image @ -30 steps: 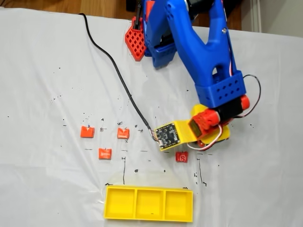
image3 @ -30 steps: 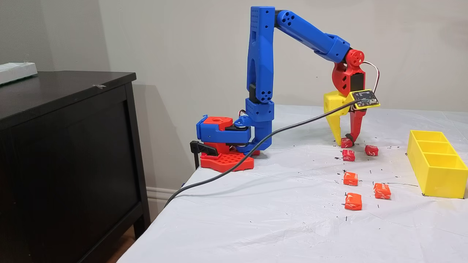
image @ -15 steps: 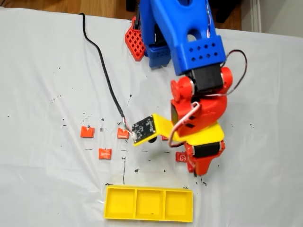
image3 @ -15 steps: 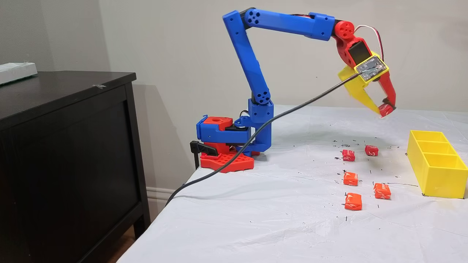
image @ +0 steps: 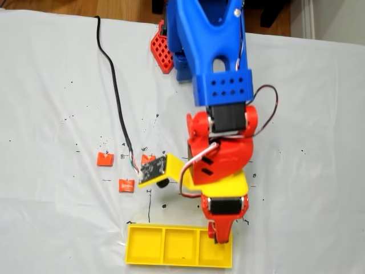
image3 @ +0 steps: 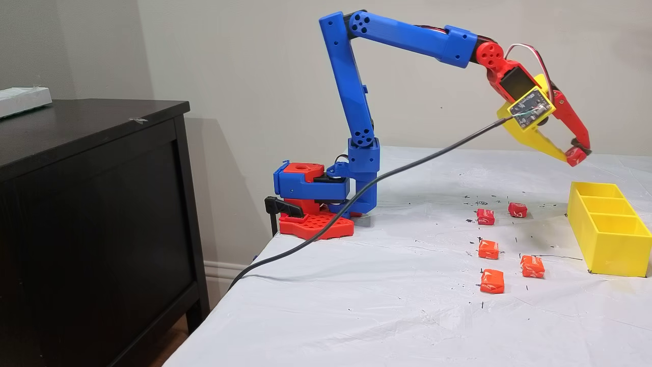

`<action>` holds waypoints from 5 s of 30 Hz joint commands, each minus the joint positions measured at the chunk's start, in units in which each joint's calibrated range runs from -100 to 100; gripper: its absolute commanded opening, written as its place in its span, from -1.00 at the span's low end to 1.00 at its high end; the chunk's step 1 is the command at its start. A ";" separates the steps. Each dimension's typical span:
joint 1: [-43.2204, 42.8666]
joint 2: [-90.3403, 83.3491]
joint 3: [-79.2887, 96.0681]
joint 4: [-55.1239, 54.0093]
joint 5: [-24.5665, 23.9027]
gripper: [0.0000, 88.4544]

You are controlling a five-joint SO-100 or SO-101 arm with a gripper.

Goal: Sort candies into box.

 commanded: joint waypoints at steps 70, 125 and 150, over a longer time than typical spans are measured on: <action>-1.23 -0.63 -15.74 26.51 2.00 -1.00; -5.39 19.89 -17.47 31.83 6.30 -0.46; -5.94 16.93 -14.92 28.72 4.88 -1.00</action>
